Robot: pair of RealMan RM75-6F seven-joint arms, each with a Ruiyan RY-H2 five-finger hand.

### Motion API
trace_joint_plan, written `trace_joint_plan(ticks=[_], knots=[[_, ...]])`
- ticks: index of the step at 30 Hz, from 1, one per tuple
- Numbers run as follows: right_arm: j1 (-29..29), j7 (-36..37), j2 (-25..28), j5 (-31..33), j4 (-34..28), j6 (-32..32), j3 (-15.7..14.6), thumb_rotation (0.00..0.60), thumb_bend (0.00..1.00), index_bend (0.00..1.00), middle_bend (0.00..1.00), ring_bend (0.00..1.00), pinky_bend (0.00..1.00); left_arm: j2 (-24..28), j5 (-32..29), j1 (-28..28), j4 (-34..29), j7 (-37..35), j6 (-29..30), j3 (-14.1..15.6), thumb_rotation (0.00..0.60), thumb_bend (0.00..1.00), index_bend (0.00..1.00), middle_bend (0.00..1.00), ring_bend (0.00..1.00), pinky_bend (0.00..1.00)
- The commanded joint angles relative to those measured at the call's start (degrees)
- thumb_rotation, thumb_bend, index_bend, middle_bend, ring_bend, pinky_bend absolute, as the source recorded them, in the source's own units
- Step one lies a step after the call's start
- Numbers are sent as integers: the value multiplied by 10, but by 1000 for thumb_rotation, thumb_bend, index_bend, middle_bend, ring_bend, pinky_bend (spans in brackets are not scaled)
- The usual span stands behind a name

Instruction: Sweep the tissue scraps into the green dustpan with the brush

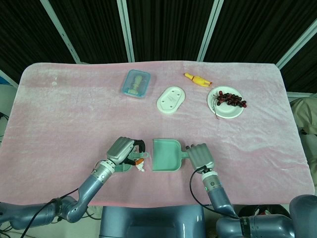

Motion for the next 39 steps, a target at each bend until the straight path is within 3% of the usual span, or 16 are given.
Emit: trace_joint_plan(ticks=[1,27,39], knots=[[0,0,-1,0,0,1,0,600,450,460,479,564,655,0,1,-1,2,-1,-1,-1,600,324,611,647,874,1000],[2,-4,-3,3,-2,6,-1,600,450,460,480,564,655,-9,-2,-11,10,-6,-9,-9,600,323,613,649,874,1000],[3,0,-4,7,1,3,3,600,451,460,480,564,655,-42,-15,-41,36,-10,-35,-30,600,324,621,656,874,1000]])
